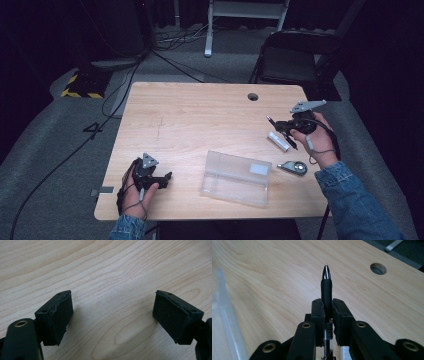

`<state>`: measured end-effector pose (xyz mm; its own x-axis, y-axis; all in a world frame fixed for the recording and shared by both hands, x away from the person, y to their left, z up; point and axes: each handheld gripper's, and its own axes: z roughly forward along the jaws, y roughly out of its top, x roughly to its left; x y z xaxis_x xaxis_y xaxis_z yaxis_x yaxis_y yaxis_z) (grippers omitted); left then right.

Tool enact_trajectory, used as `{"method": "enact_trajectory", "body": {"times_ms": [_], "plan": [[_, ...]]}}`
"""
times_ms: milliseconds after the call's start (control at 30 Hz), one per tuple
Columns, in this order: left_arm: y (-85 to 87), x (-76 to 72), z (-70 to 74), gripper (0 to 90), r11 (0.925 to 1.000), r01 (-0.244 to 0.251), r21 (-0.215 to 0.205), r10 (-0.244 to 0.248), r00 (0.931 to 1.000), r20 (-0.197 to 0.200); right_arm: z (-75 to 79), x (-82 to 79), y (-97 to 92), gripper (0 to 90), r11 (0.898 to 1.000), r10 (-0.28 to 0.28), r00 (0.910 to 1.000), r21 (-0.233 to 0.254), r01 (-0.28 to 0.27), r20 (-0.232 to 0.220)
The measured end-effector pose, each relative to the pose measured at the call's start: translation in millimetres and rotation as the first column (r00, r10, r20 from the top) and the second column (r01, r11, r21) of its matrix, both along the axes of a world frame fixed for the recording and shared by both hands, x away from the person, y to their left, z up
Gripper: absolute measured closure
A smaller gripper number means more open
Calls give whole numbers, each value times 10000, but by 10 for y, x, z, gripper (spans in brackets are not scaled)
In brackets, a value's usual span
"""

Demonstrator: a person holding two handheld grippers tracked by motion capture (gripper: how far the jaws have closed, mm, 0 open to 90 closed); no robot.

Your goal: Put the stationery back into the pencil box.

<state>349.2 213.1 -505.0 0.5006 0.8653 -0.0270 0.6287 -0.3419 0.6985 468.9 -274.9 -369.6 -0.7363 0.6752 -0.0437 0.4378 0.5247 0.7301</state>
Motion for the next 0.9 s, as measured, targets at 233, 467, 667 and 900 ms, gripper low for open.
{"method": "enact_trajectory", "body": {"times_ms": [233, 467, 667, 900], "plan": [[0, -1, 1, 171, 10000, -6, 13, 6, 10000, -4, 65, -199, 169, 803, 9951, 825, 9964, 524, -834, 185], [0, 0, 1, 171, 10000, -4, 16, 4, 10000, -3, 52, -451, 298, 802, 9796, 1463, 9883, 1328, -1509, 438], [0, 0, 0, 171, 10000, -3, -3, 3, 10000, -8, -1, -699, 386, 802, 9606, 1896, 9790, 1923, -2008, 752], [-2, 7, 2, 167, 10000, 32, 63, -32, 10000, 10, -8, -811, 444, 802, 9505, 2225, 9715, 2036, -2347, 814]]}}
